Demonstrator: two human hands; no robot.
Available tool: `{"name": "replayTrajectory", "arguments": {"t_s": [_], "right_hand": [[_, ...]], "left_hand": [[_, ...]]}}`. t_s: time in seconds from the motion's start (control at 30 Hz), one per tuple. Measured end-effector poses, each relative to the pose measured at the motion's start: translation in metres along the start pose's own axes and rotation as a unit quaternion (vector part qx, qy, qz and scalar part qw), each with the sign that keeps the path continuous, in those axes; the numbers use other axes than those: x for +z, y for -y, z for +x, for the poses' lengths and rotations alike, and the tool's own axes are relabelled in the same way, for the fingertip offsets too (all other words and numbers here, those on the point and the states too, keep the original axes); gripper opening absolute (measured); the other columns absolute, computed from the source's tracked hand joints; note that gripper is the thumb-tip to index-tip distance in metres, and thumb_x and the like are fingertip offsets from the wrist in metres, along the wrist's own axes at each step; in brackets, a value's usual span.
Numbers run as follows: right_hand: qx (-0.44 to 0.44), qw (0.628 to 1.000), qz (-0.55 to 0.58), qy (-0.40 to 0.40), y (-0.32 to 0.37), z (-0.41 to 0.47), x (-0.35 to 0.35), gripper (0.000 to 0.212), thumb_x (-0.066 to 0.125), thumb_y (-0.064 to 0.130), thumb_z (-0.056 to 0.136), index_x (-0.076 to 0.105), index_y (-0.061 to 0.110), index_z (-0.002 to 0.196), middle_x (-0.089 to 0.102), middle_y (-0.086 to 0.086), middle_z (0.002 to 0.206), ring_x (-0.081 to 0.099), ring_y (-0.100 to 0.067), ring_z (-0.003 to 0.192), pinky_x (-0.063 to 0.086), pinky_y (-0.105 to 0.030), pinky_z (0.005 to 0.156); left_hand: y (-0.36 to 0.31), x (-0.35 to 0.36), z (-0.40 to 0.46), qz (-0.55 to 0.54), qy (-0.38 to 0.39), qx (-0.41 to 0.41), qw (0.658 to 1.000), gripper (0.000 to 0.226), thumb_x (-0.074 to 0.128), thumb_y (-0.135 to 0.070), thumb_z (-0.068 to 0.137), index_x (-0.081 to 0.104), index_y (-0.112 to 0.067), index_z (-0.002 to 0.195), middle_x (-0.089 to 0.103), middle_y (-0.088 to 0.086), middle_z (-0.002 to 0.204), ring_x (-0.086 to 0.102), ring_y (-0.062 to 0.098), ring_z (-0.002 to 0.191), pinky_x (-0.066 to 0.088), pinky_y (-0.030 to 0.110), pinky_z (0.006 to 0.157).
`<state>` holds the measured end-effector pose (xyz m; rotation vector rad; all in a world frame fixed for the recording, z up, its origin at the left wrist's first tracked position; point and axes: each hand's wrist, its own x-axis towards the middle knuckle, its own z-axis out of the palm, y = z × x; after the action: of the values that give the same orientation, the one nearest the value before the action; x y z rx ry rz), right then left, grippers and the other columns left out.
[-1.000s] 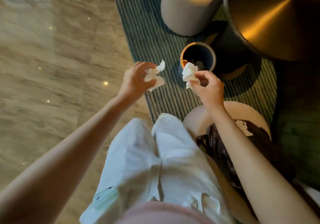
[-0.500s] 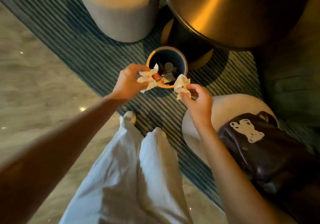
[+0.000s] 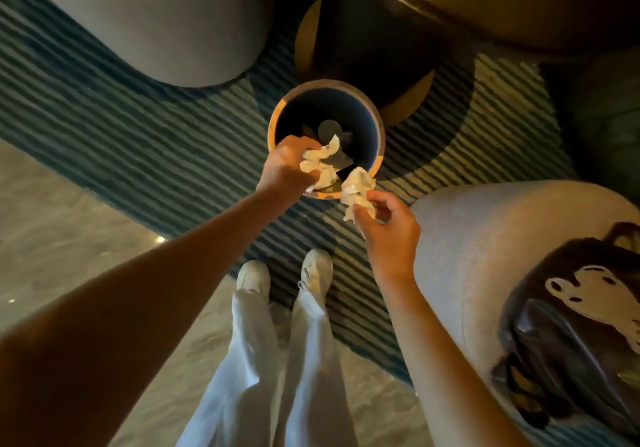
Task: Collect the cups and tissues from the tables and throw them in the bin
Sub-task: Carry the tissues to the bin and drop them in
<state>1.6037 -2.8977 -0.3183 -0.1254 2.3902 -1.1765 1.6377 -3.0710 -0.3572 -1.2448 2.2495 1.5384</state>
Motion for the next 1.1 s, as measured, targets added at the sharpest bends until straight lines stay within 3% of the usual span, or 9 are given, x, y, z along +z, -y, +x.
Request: {"name": "replayTrajectory", "arguments": {"t_s": [0.17, 0.3, 0.4, 0.6, 0.7, 0.83, 0.97, 1.1], "right_hand": [[0.055, 0.998, -0.01, 0.0, -0.018, 0.031, 0.013, 0.024, 0.073, 0.013, 0.079, 0.068, 0.017, 0.101, 0.067, 0.005, 0.094, 0.063, -0.011, 0.089, 0.057, -0.033, 0.079], [0.031, 0.999, -0.04, 0.004, -0.009, 0.058, 0.017, 0.022, 0.073, 0.015, 0.08, 0.067, 0.017, 0.1, 0.067, 0.002, 0.094, 0.063, -0.013, 0.089, 0.056, -0.036, 0.08], [0.015, 0.998, -0.063, 0.004, 0.0, 0.085, 0.029, 0.022, 0.073, 0.015, 0.079, 0.066, 0.018, 0.1, 0.065, 0.004, 0.093, 0.063, -0.014, 0.088, 0.057, -0.04, 0.079], [0.034, 0.989, -0.114, 0.092, 0.009, 0.115, 0.046, 0.051, 0.07, 0.015, 0.083, 0.052, 0.017, 0.131, 0.058, -0.007, 0.125, 0.059, -0.022, 0.112, 0.049, -0.038, 0.096], [-0.001, 0.982, -0.15, 0.11, 0.02, 0.104, 0.037, 0.057, 0.064, 0.022, 0.089, 0.042, 0.013, 0.141, 0.051, -0.012, 0.137, 0.05, -0.023, 0.125, 0.042, -0.033, 0.102], [-0.092, 0.966, -0.225, 0.083, 0.033, 0.072, 0.005, 0.049, 0.052, 0.028, 0.094, 0.044, 0.01, 0.139, 0.05, -0.01, 0.137, 0.044, -0.021, 0.128, 0.038, -0.029, 0.1], [-0.12, 0.955, -0.268, 0.05, 0.048, 0.026, -0.037, 0.049, 0.04, 0.041, 0.094, 0.052, 0.012, 0.131, 0.055, -0.01, 0.13, 0.044, -0.025, 0.127, 0.042, -0.045, 0.101], [-0.131, 0.953, -0.269, -0.038, 0.078, -0.035, -0.078, 0.037, 0.053, 0.024, 0.094, 0.057, 0.005, 0.126, 0.056, -0.015, 0.131, 0.043, -0.032, 0.129, 0.04, -0.045, 0.104]], "left_hand": [[0.011, 0.007, 0.034, 0.089, 0.014, 0.027, 0.996, 0.054, 0.069, -0.022, 0.083, 0.045, -0.028, 0.132, 0.044, -0.004, 0.135, 0.051, 0.014, 0.114, 0.049, 0.03, 0.094], [0.012, -0.015, 0.032, 0.218, -0.016, 0.124, 0.968, 0.051, 0.063, -0.023, 0.087, 0.047, -0.019, 0.134, 0.047, 0.002, 0.135, 0.045, 0.022, 0.123, 0.038, 0.032, 0.099], [0.012, -0.038, 0.032, 0.291, -0.039, 0.182, 0.938, 0.049, 0.062, -0.021, 0.088, 0.049, -0.014, 0.134, 0.049, 0.008, 0.136, 0.046, 0.027, 0.121, 0.04, 0.037, 0.1], [0.007, -0.052, 0.03, 0.333, -0.039, 0.124, 0.934, 0.048, 0.057, -0.029, 0.091, 0.045, -0.018, 0.136, 0.045, 0.004, 0.138, 0.039, 0.025, 0.127, 0.036, 0.04, 0.105], [-0.005, -0.054, 0.019, 0.342, -0.041, 0.121, 0.931, 0.047, 0.054, -0.03, 0.092, 0.045, -0.017, 0.136, 0.046, 0.006, 0.138, 0.039, 0.026, 0.128, 0.035, 0.04, 0.106], [-0.03, -0.059, -0.004, 0.338, -0.031, 0.126, 0.932, 0.049, 0.052, -0.03, 0.092, 0.044, -0.014, 0.137, 0.046, 0.008, 0.139, 0.039, 0.026, 0.128, 0.034, 0.04, 0.107], [-0.063, -0.069, -0.046, 0.349, -0.022, 0.186, 0.918, 0.05, 0.054, -0.03, 0.091, 0.046, -0.009, 0.136, 0.049, 0.012, 0.136, 0.042, 0.028, 0.126, 0.036, 0.041, 0.105], [-0.094, -0.08, -0.104, 0.358, -0.011, 0.256, 0.898, 0.046, 0.057, -0.026, 0.091, 0.051, -0.006, 0.132, 0.053, 0.015, 0.132, 0.047, 0.031, 0.122, 0.04, 0.044, 0.101]]}}
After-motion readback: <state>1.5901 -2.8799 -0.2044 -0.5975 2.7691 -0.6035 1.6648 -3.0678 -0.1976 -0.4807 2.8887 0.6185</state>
